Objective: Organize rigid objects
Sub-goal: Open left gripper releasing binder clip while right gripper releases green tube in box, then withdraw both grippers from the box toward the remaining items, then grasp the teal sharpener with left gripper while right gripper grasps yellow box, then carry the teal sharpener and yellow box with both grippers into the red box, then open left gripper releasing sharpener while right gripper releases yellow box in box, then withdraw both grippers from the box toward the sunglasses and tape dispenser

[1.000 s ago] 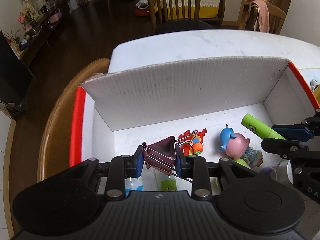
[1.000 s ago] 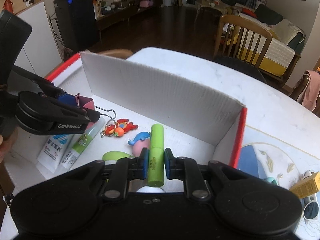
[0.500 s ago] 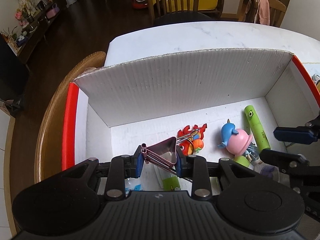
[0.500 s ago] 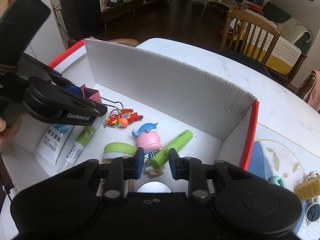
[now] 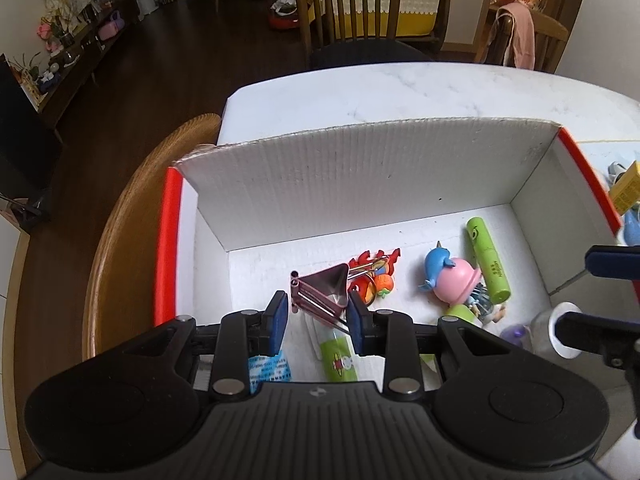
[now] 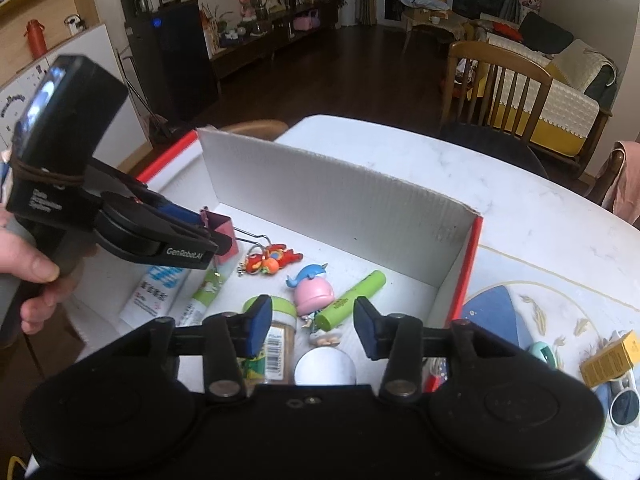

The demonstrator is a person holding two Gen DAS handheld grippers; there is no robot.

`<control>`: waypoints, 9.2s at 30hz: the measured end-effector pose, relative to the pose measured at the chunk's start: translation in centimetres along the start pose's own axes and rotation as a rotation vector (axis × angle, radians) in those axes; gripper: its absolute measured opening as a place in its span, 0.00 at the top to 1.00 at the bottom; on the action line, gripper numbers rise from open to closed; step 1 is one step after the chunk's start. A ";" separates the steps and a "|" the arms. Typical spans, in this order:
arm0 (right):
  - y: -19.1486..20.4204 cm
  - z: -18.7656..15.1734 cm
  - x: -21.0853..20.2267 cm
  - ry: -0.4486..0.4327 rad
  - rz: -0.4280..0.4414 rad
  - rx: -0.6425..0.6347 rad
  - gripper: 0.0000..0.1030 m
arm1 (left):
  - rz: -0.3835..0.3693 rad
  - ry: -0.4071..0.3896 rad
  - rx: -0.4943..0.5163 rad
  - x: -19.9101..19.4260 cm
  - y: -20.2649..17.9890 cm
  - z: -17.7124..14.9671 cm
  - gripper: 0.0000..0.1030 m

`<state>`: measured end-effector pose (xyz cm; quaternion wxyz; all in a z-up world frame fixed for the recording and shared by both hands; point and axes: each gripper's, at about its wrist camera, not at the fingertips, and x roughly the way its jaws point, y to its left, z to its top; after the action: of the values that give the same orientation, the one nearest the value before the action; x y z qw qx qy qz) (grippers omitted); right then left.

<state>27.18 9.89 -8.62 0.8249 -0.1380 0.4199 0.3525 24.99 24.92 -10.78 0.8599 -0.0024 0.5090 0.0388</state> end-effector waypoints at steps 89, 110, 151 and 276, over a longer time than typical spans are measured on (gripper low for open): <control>-27.1 -8.7 -7.4 -0.097 -0.110 0.079 0.33 | -0.080 -0.214 -0.019 6.5 -30.4 2.9 0.14; -26.7 -7.6 -1.6 -0.041 -0.101 0.008 0.64 | -0.082 -0.266 0.044 8.6 -31.2 2.1 0.47; -18.3 -7.7 -15.3 -0.130 -0.064 0.098 0.73 | -0.196 -0.290 0.026 -7.4 -25.1 -1.1 0.64; -0.4 -2.7 -9.0 -0.120 0.072 0.045 0.39 | -0.066 -0.161 0.023 -10.0 -5.1 -2.9 0.37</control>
<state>22.26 3.94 -3.19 0.8383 -0.0826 0.3821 0.3802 18.07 19.07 -3.60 0.8987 -0.0061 0.4384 0.0046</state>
